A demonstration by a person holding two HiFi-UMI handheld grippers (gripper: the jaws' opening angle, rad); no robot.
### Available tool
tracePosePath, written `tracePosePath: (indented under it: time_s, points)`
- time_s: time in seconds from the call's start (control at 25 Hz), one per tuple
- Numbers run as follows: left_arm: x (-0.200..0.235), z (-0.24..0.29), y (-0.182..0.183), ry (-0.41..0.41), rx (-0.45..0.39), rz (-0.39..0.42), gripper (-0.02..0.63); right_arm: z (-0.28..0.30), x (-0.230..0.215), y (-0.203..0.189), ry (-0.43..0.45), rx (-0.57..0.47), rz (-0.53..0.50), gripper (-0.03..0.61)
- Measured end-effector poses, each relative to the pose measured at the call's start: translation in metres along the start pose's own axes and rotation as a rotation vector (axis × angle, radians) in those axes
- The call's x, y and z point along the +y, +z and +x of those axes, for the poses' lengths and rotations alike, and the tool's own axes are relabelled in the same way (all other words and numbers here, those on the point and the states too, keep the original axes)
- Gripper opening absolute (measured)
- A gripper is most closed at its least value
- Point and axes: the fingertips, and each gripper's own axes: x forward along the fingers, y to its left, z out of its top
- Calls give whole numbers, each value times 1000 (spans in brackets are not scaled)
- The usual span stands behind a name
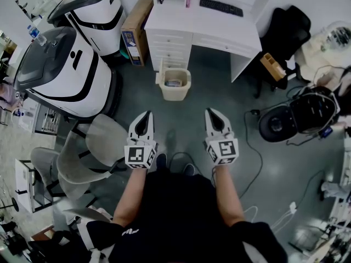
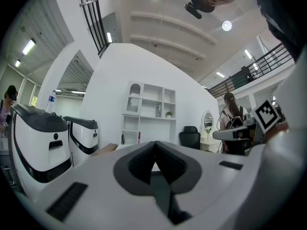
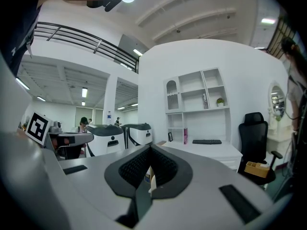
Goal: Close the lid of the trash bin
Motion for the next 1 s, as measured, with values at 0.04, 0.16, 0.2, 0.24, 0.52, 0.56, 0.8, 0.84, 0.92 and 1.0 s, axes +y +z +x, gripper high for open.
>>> tracePosePath:
  time_s: [0.04,0.16,0.2,0.24,0.52,0.56,0.8,0.84,0.92,1.0]
  points:
    - [1,0,-1,-2,1,0,8,0,1,-1,-2,-1,-2,5]
    - [1,0,-2,-12,1,2,8,1,3,-5,-8,8,-8,5]
    - [2,0,-2,-13,0,4,8,2,4,-5,-6,10,-8,5]
    - [3,1,-2,-13,1,6,9,3,5,-5,-3,9,-8,5]
    - [27,9,2,-21,-5,20,9,22,17,-2,-10,2,-16,5]
    - [30,12,2,-24,-7,26,8,25,18,-3,-13,2,-16,5]
    - [49,30,-1,-57,-7,60,9,46,14,-10,-62,10,-21,5]
    - [52,33,0,-62,-8,60,9,48,13,-12,-74,17,-24,5]
    - [59,38,3,-73,-17,56,9,54,14,-12,-90,18,-24,5]
    - [67,43,1,-78,-24,55,11,59,15,-12,-104,15,-20,5]
